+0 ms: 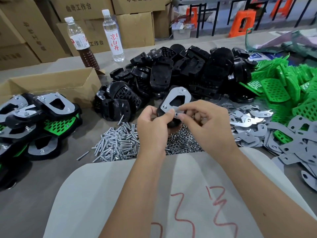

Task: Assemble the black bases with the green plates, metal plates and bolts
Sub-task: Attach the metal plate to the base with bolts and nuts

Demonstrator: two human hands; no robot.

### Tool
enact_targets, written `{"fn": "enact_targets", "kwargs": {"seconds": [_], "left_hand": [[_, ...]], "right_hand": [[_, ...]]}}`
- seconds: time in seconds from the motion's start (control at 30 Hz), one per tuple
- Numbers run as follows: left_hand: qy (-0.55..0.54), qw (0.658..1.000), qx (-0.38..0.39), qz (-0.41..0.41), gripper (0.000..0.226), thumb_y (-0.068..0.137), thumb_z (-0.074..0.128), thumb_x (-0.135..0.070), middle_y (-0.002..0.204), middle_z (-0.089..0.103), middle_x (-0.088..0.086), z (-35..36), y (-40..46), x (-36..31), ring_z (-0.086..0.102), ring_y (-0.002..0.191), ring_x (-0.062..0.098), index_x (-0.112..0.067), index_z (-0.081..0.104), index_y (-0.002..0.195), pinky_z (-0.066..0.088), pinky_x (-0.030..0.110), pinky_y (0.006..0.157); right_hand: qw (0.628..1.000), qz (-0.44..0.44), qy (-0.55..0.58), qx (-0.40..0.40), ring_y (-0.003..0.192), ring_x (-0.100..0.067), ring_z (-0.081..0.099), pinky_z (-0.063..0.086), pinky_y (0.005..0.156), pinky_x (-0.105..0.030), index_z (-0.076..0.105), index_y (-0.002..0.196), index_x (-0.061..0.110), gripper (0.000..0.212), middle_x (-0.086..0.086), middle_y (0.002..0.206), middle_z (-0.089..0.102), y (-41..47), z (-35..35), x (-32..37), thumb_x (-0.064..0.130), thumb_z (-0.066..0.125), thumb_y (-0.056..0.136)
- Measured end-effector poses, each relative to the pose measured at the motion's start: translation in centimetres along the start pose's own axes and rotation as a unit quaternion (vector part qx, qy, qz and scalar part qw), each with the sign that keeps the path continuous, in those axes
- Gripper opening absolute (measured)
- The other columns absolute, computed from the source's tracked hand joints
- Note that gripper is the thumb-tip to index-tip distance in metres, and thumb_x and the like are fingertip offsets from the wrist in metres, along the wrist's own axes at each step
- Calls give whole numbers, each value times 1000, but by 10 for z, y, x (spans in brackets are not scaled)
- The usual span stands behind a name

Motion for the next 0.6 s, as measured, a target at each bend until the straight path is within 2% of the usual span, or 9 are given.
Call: {"fn": "enact_targets", "kwargs": {"seconds": [0.07,0.13,0.23,0.33,0.47,0.57,0.6], "left_hand": [[31,999,-7,18,23,89,75,0,83,70,19,1,-2,0,72,81,32,-6,55,79,66,51,71],[52,998,-15,37,27,84,79,-5,81,67,23,3,-3,-2,69,78,33,-6,54,77,65,55,70],[64,996,-31,53,30,71,79,-18,74,62,19,2,-4,-4,63,72,28,-13,49,68,65,58,68],[67,995,-40,57,29,71,75,-25,72,61,15,4,-5,-2,60,73,28,-17,48,64,62,64,76],[75,994,-43,60,30,73,74,-31,67,59,10,6,-4,2,60,75,28,-17,49,63,60,64,83],[46,998,-32,32,31,74,74,-26,77,57,25,6,-3,3,57,79,27,-11,47,69,56,69,89],[36,999,-25,23,33,75,74,-24,79,56,23,5,-3,3,55,80,26,-9,45,70,54,71,91]], "right_hand": [[998,-44,-54,-1,71,-13,56,44,65,-23,79,93,14,9,2,78,64,0,2,-2,6,79,89],[993,-70,-94,8,77,-10,56,46,68,-27,73,90,12,7,5,82,63,0,1,-2,6,74,92],[987,-62,-144,35,76,-14,53,48,65,-41,60,91,14,10,10,88,56,0,6,1,18,61,100],[975,-61,-209,46,71,-23,48,45,58,-47,50,91,14,19,5,89,50,2,10,5,28,49,104],[957,-78,-274,45,64,-26,42,32,50,-36,48,91,14,26,1,86,44,3,11,9,32,40,107],[946,-82,-311,42,61,-26,39,30,49,-33,38,87,20,25,3,85,39,3,13,13,33,40,108],[942,-78,-323,38,60,-27,40,30,48,-33,36,86,21,25,3,84,38,3,13,13,34,40,108]]}}
Point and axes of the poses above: each hand's wrist, its own y-axis towards the middle knuckle, its own z-axis out of the palm, x = y × z, the point moved 1 cm from there along y, towards the middle knuckle
